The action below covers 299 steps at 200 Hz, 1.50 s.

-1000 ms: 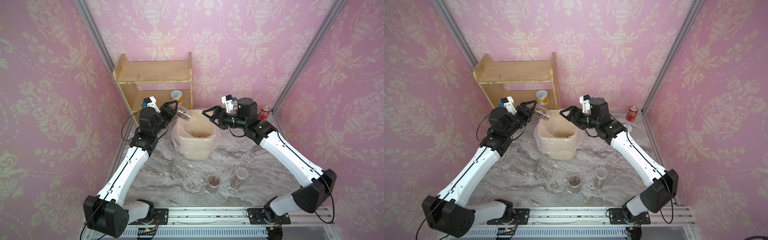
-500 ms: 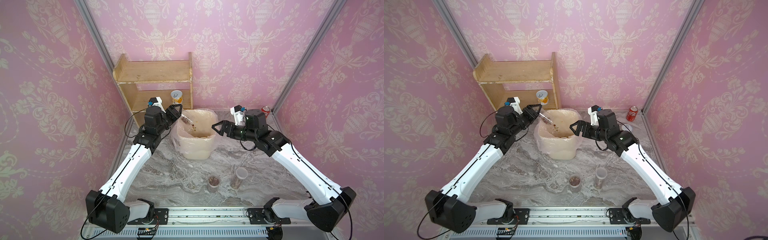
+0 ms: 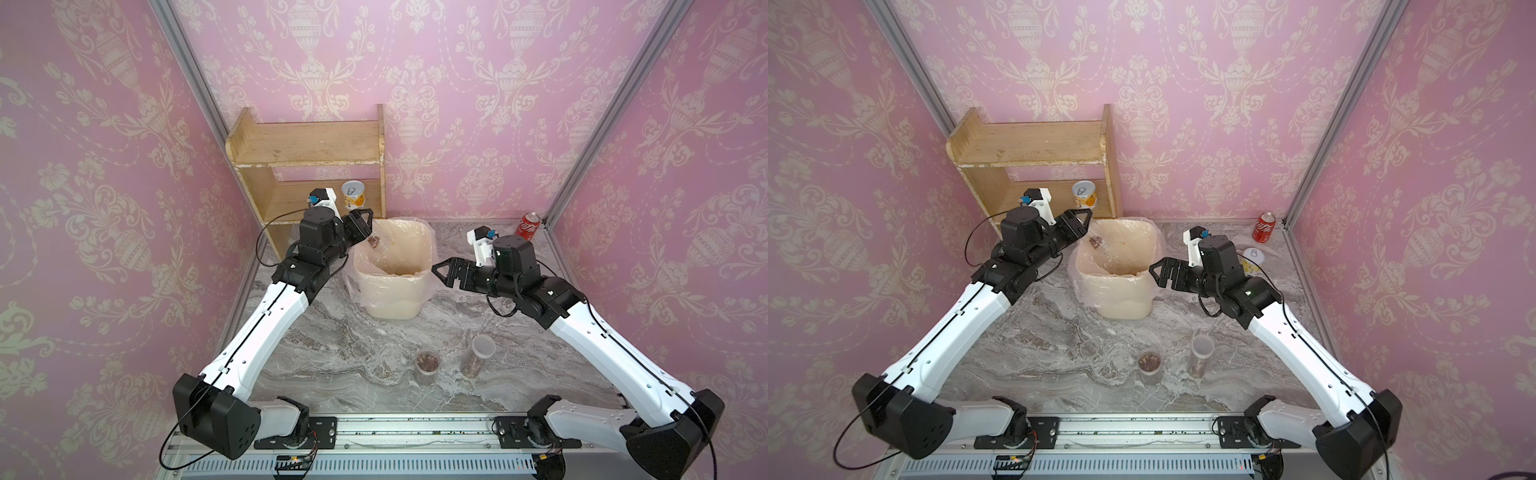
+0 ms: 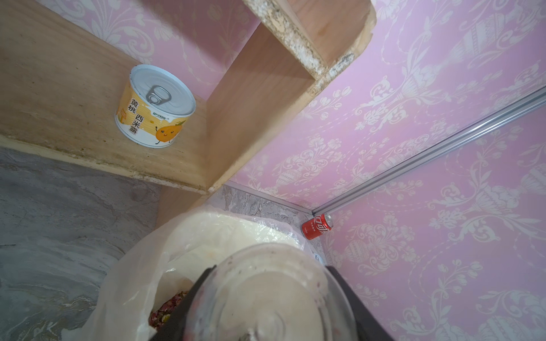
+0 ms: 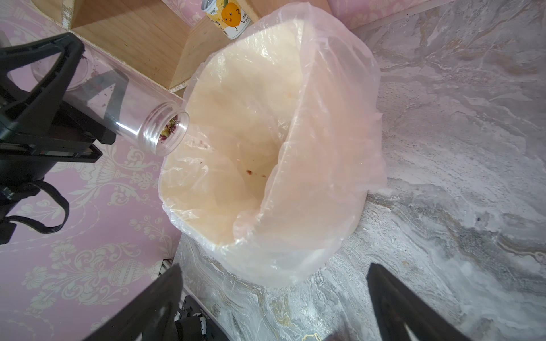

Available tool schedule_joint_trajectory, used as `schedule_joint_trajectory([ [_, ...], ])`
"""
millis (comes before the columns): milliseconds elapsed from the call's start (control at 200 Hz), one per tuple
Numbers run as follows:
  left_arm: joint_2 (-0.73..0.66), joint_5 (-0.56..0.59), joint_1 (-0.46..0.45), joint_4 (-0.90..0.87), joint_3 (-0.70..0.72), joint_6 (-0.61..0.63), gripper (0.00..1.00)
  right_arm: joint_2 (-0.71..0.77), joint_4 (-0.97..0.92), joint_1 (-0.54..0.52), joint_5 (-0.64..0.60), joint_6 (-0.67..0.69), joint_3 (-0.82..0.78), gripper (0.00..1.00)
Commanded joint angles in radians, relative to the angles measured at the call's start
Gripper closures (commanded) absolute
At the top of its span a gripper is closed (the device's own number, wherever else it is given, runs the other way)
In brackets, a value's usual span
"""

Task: Empty the moldy dried flower tea in the jars
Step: Pour the moldy dried flower tea into the trash bin.

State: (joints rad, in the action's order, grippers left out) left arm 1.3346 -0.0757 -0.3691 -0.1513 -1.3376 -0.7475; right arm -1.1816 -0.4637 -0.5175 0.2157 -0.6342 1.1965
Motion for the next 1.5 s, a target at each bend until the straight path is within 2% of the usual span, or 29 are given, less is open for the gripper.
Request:
schedule_joint_trajectory([
  [0,0.011,0.076,-0.026,-0.073,-0.062,0.134,0.84,0.027,-0.016,0.005,-0.036,0.03,-0.014,0.0],
  [295,0.059,0.239,-0.13,-0.15,-0.14,0.38,0.85,0.059,-0.027,0.005,-0.063,0.03,-0.084,0.0],
  [595,0.09,0.453,-0.286,-0.043,-0.113,0.736,0.85,0.082,-0.027,0.004,-0.076,0.03,-0.103,0.0],
  [776,0.101,0.533,-0.337,-0.015,-0.107,0.845,0.86,0.086,-0.029,0.004,-0.083,0.031,-0.109,0.0],
  [886,0.093,0.524,-0.326,-0.033,-0.11,0.763,0.86,0.094,-0.034,0.005,-0.087,0.031,-0.114,0.0],
  [1061,0.041,0.26,-0.209,0.004,-0.057,0.429,0.89,0.111,-0.03,0.005,-0.091,0.03,-0.122,0.0],
  [1151,0.029,0.291,-0.23,0.041,-0.044,0.492,0.91,0.115,-0.032,0.005,-0.088,0.03,-0.123,0.0],
  [1276,0.065,0.399,-0.281,-0.052,-0.114,0.643,0.91,0.121,-0.031,0.005,-0.087,0.031,-0.127,0.0],
  [1341,0.075,0.433,-0.289,-0.072,-0.126,0.673,0.9,0.124,-0.029,0.005,-0.087,0.026,-0.132,0.0],
  [1411,0.066,0.422,-0.279,-0.059,-0.11,0.635,0.89,0.125,-0.028,0.005,-0.087,0.024,-0.133,0.0],
  [1491,0.038,0.285,-0.218,-0.01,-0.067,0.479,0.9,0.129,-0.028,0.005,-0.088,0.024,-0.134,0.0],
])
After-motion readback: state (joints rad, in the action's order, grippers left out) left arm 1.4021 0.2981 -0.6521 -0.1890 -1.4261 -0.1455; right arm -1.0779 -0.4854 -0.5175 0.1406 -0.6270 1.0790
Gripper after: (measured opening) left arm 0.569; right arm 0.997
